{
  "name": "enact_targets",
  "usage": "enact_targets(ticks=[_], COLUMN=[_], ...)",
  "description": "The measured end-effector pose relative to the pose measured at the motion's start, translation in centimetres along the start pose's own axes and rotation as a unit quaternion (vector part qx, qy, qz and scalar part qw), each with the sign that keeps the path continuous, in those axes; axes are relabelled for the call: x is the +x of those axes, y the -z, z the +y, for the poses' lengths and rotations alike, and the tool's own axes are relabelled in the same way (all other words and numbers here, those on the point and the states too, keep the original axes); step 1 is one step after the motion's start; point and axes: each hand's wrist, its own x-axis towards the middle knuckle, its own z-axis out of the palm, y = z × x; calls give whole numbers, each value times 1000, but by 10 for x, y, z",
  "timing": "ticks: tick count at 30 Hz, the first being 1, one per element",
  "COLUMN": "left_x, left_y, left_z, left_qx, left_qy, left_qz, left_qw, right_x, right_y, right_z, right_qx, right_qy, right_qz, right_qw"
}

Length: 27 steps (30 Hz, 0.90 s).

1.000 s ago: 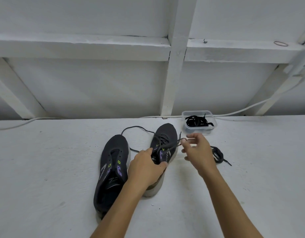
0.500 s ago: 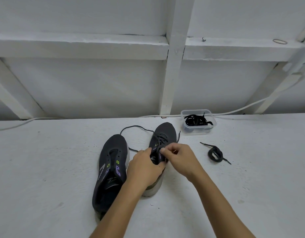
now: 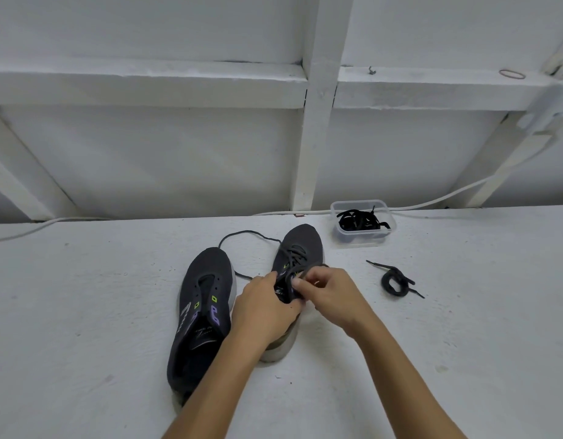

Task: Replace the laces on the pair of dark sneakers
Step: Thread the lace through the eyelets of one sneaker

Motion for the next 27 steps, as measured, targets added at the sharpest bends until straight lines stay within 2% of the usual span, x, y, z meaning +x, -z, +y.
enact_targets(ticks=[3, 5, 6, 7, 10, 12, 17, 21, 23, 27], left_x=[0, 0, 1, 1, 2, 0, -2, -1, 0, 1], left_y=[0, 0, 0, 0, 0, 1, 3, 5, 6, 4], left_z=[-1, -2, -2, -2, -1, 0, 1, 3, 4, 6], left_qx=[-5, -11, -13, -14, -11, -8, -10, -18, -35, -34], left_qy=[2, 2, 3, 4, 5, 3, 2, 10, 17, 34], left_qz=[-4, -4, -3, -3, -4, -4, -8, -22, -40, -53], left_qw=[1000, 1000, 1000, 1000, 1000, 1000, 1000, 1000, 998, 997], right_x=[7, 9, 8, 6, -4, -10, -2, 3, 4, 7], right_y=[9, 23, 28, 31, 24, 14, -1, 1, 0, 11], right_z=[-2, -3, -2, -1, 4, 6, 5, 6, 7, 3], right_qx=[57, 128, 141, 141, 97, 69, 39, 126, 134, 182], right_qy=[-2, -22, -36, -51, -82, -56, -21, -44, -52, -66], right_qz=[119, 222, 240, 220, 30, -49, -16, 26, 40, 111], right_qw=[991, 966, 960, 964, 991, 995, 999, 991, 989, 975])
